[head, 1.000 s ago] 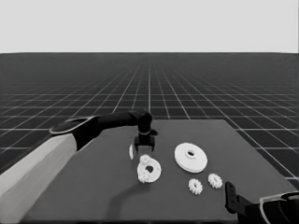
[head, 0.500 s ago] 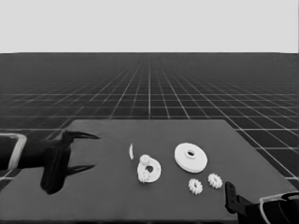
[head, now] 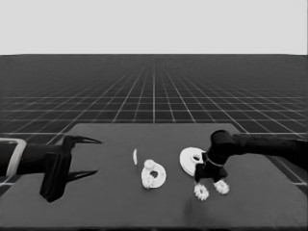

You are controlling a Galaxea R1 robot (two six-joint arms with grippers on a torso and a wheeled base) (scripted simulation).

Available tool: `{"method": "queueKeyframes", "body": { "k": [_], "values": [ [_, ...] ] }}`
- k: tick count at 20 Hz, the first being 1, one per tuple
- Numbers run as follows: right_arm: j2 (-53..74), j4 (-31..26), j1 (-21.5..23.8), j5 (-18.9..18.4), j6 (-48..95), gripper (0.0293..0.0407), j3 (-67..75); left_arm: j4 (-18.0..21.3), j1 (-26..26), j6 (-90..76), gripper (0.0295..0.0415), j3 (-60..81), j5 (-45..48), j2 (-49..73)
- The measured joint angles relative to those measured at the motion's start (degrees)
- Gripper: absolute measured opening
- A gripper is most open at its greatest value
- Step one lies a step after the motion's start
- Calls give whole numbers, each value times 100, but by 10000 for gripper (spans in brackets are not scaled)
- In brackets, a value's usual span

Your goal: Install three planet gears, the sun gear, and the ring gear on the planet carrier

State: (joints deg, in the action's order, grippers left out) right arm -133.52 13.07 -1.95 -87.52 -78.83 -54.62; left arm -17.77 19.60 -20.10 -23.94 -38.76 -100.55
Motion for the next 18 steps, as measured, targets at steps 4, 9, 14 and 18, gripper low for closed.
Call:
{"method": "queueKeyframes", "body": {
  "k": [4,9,14,18],
  "values": [
    [-236,1158,-1234,400,313,385,-691,0,0,0,385,0,0,0],
    [-285,1277,-1362,477,369,385,-828,0,0,0,385,0,0,0],
    [-288,1285,-1367,482,373,312,-836,0,0,0,385,0,0,0],
    [-288,1286,-1367,482,373,312,-837,0,0,0,385,0,0,0]
  ]
}}
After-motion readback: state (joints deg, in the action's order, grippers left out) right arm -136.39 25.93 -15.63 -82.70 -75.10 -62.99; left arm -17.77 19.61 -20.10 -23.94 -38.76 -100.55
